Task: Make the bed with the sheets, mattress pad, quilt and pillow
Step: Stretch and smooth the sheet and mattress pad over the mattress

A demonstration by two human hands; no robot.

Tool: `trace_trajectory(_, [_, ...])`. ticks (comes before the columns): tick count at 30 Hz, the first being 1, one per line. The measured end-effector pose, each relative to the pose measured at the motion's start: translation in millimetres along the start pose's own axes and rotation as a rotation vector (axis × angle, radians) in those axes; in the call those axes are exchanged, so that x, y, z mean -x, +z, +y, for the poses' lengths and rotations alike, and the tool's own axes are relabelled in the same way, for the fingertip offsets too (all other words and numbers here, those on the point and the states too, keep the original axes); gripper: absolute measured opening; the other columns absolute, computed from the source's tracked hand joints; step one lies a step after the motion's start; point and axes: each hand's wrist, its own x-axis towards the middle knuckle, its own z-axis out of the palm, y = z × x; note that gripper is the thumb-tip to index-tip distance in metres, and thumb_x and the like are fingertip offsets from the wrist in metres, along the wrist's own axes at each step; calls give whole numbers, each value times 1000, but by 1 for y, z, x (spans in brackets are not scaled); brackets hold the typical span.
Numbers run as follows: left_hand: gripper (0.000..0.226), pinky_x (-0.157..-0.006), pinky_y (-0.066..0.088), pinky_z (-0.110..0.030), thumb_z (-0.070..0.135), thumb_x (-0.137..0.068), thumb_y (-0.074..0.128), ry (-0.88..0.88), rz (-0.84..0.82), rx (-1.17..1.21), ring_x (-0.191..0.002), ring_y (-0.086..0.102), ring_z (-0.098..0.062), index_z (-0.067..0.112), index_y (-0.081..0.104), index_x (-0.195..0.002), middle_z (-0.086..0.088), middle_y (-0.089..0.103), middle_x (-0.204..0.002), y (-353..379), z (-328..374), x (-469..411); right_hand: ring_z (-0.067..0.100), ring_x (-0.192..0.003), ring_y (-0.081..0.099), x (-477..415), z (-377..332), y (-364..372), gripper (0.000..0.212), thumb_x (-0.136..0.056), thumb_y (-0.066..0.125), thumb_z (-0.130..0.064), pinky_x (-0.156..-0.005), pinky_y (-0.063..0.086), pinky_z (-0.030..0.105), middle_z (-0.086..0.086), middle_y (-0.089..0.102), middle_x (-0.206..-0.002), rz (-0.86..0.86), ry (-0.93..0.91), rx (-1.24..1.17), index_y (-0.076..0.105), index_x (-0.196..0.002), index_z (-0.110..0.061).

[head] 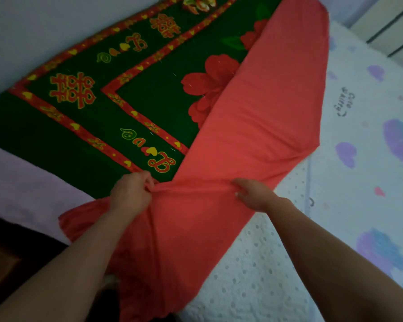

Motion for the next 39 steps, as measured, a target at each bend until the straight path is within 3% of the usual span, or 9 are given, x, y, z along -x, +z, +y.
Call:
trace_trajectory(6, [31, -67, 48, -33, -4, -65, 57, -58, 185, 37, -82, 64, -31, 26, 57, -73, -5, 69, -81, -47, -45, 2, 31, -126, 49, -15, -34, -13, 53, -97, 49, -30, -104, 39, 38, 14, 50, -139, 78, -43, -37, 33, -146, -18])
trace_trajectory(12, [29, -72, 51, -34, 4, -71, 63, -5, 193, 69, -86, 65, -26, 30, 61, -84, 1, 70, -89, -77, -75, 8, 41, -101, 60, -61, -102, -43, 74, -97, 46, -29, -86, 46, 42, 29, 62, -111, 178, -74, -119, -2, -152, -30])
trace_trajectory(15, [27, -77, 50, -35, 7, -74, 67, 0, 192, 86, -88, 64, -25, 26, 64, -92, 1, 70, -94, -96, -90, 13, 37, -109, 58, -86, -141, -57, 70, -91, 53, -23, -88, 46, 40, 20, 59, -122, 119, -88, 60, 17, -151, -26])
trace_trajectory(17, [27, -78, 50, -36, 8, -75, 68, -21, 202, 80, -89, 63, -26, 25, 65, -95, -1, 70, -95, -111, -105, 16, 34, -112, 57, -100, -161, -67, 46, -88, 54, -22, -88, 47, 38, 16, 59, -123, 140, -63, 169, 44, -133, -18])
trace_trajectory(19, [25, -77, 50, -36, 11, -76, 69, -63, 232, 49, -89, 63, -28, 25, 65, -96, -4, 70, -95, -127, -121, 17, 36, -108, 59, -107, -176, -77, 28, -87, 52, -20, -83, 47, 38, 17, 61, -116, 242, -21, 169, 55, -114, -14])
trace_trajectory(23, [19, -77, 50, -37, 19, -77, 71, -171, 307, 32, -92, 62, -30, 24, 66, -95, -7, 70, -95, -161, -160, 17, 42, -100, 58, -123, -220, -105, 20, -91, 49, -23, -73, 43, 40, 23, 61, -104, 517, -15, 63, 53, -103, -8])
trace_trajectory(29, [19, -74, 49, -37, 24, -78, 71, -270, 415, -66, -92, 62, -34, 17, 66, -95, -12, 68, -98, -191, -216, 4, 44, -91, 58, -160, -309, -141, 18, -90, 43, -12, -65, 36, 39, 26, 62, -97, 719, -195, -94, 50, -106, -7])
trace_trajectory(34, [18, -71, 49, -38, 18, -78, 72, -374, 425, -73, -92, 63, -37, 8, 66, -92, -18, 68, -97, -211, -266, -8, 45, -87, 57, -201, -398, -159, 16, -85, 46, -7, -63, 33, 43, 25, 64, -93, 809, -456, -144, 53, -99, -3])
trace_trajectory(39, [17, -67, 46, -37, 18, -78, 72, -476, 399, -55, -88, 63, -37, 4, 62, -81, -21, 66, -90, -211, -312, -17, 45, -80, 57, -237, -461, -152, 12, -81, 46, -5, -60, 29, 43, 26, 62, -85, 756, -600, -108, 54, -90, -2])
